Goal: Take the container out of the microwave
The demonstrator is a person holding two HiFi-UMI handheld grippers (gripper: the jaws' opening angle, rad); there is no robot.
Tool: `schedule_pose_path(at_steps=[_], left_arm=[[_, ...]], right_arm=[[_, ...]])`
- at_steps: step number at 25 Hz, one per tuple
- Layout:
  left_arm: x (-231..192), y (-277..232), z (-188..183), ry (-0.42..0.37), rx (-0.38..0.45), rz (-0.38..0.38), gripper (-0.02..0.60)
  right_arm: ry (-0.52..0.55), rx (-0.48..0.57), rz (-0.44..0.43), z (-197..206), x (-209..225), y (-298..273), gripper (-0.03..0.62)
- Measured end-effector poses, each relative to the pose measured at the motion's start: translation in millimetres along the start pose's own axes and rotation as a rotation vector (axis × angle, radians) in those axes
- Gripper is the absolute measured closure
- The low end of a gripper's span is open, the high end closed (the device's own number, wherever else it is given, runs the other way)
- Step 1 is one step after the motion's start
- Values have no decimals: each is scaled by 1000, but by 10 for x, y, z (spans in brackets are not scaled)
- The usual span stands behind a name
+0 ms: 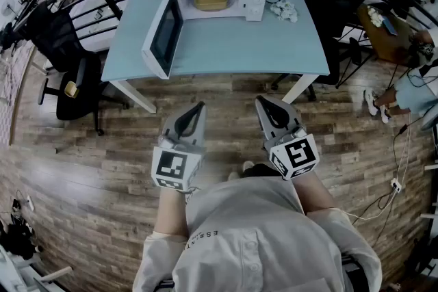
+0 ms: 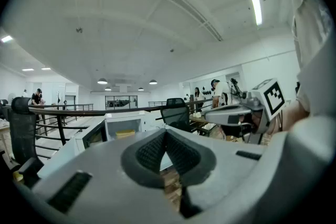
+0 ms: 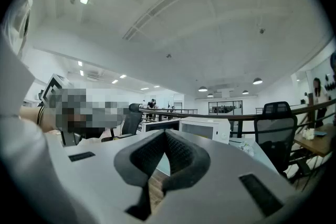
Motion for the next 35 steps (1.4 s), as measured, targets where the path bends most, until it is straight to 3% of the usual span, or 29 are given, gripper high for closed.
schedule_pose_path(at_steps=[12, 19, 20, 21, 22, 35], left_arm=[[-129, 109, -102, 2, 40, -34, 588], [-257, 128, -8, 31, 27, -52, 588], [-274, 128, 12, 32, 23, -54, 588], [-286, 127, 26, 32, 20, -53, 588], [-294, 124, 36, 33, 17, -52, 588], [-533, -321, 115, 57, -33, -69, 588]], right_arm=[[4, -23, 34, 3, -10, -39, 579], [73, 33, 17, -78, -7, -36, 577], [76, 20, 8, -63, 0, -66, 556], [73, 6, -1, -47, 6, -100, 443], [67, -6, -8, -37, 12, -132, 399], [50, -46, -62, 85, 264, -705, 399]])
Point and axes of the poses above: the fingertips, and each gripper's own axes: y backward along the fingers, x to its right, z out of its underside, the point moved 1 cm from there along y, backward along the fingers, and after that the axes turned 14 degrees about -x, right-handed, at the moved point
